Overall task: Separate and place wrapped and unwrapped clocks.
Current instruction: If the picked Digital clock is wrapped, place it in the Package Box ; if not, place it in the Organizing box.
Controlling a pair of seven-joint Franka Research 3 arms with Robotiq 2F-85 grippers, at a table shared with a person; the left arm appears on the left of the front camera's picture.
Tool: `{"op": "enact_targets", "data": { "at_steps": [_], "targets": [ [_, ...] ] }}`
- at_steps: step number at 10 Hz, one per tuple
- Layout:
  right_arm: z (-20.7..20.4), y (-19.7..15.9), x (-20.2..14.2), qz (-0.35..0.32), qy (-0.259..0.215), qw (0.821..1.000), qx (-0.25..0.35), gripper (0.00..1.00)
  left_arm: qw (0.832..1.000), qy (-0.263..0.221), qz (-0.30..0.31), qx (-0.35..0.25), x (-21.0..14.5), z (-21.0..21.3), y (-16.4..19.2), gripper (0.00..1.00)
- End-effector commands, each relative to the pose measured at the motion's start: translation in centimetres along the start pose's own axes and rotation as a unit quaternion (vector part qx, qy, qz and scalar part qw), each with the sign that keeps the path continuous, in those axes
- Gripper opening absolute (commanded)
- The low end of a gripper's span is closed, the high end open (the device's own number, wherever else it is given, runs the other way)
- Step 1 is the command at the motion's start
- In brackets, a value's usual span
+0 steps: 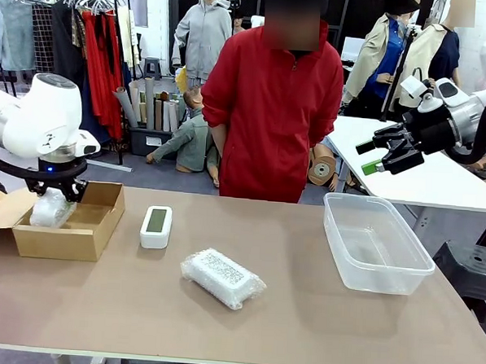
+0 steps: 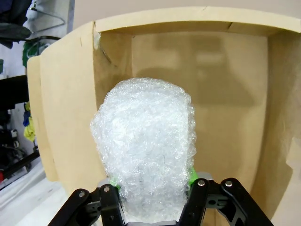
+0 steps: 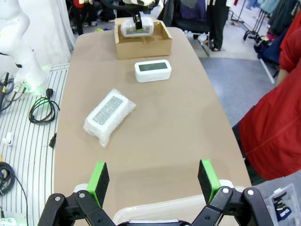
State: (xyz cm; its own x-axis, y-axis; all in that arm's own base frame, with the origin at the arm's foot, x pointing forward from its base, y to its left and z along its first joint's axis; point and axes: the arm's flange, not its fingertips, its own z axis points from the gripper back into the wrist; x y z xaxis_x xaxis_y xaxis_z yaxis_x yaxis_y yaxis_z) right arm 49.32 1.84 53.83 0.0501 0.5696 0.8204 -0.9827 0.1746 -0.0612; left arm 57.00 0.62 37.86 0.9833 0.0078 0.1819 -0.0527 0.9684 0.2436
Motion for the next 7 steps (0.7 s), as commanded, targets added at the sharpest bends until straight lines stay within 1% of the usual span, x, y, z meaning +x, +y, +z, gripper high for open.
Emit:
{"op": "enact_targets", "data": {
  "at_steps": [1,5,6,7],
  "targets": [
    [0.0,0.1,0.1,0.001,0.0,1.0,0.0,1.0,1.0,-0.017,-0.004,0.012,-0.3,-1.0,0.2,0.0],
    [0.0,0.1,0.1,0.001,0.0,1.0,0.0,1.0,1.0,-0.016,-0.013,0.002,-0.1,-2.3,0.5,0.0],
    [0.0,0.1,0.1,0.001,0.0,1.0,0.0,1.0,1.0,-0.014,-0.015,-0.001,-0.2,-2.3,0.4,0.03],
    [0.0,0.1,0.1,0.001,0.0,1.0,0.0,1.0,1.0,-0.012,-0.015,-0.006,-0.2,-2.3,0.4,0.2]
  ]
}}
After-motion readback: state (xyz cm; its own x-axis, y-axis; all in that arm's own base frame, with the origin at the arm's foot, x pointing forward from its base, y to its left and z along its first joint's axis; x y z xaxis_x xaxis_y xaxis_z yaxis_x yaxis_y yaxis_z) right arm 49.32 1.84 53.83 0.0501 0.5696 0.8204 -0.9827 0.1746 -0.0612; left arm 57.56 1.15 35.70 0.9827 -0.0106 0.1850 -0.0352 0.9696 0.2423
